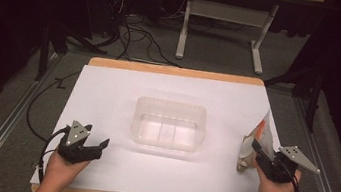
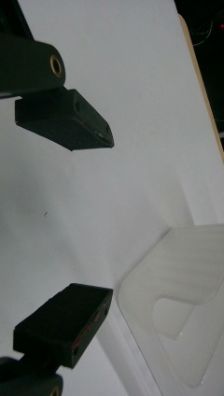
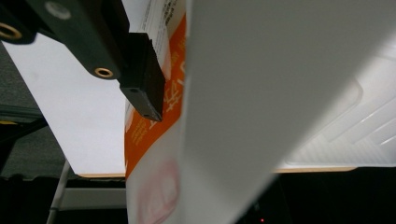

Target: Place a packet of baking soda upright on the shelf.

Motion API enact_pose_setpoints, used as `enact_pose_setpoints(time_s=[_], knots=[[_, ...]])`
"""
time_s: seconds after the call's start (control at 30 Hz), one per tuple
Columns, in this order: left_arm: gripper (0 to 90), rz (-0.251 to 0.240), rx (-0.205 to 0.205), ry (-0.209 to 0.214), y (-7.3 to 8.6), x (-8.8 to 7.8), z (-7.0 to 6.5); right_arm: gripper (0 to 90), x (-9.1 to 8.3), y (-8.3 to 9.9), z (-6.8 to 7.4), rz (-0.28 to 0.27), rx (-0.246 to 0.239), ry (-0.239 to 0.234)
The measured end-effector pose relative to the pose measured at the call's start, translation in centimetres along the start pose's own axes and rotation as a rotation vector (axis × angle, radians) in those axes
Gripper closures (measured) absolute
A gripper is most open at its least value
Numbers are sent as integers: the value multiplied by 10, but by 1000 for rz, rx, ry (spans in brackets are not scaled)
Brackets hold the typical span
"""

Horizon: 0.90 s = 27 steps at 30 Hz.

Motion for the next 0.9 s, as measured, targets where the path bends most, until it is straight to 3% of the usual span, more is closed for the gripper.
enact_pose_setpoints(time_s=[0.07,0.13,0.17,0.5,0.73,0.9], knots=[[232,6,1,-4,0,2,0,772,1,-1,0,7,-7,14],[232,12,-6,-1,1,3,0,892,0,-2,1,13,-13,23],[232,17,-7,-1,2,4,0,900,0,-3,0,15,-17,36],[232,6,-11,-3,3,0,-1,900,-17,-3,-13,-28,-13,93],[232,8,-14,3,2,2,1,900,-25,-5,-9,-51,-53,130],[232,0,-22,11,2,0,0,900,-30,-6,-5,-74,-59,116]])
Point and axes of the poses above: each handheld gripper's, and its own axes: x roughly forward along the jaws, y roughly out of its underside, z roughly to its left, the point moved 3 cm from there along x, roughly forward along the jaws, and after that the axes turned 15 degrees about z, right-handed, at the moved point
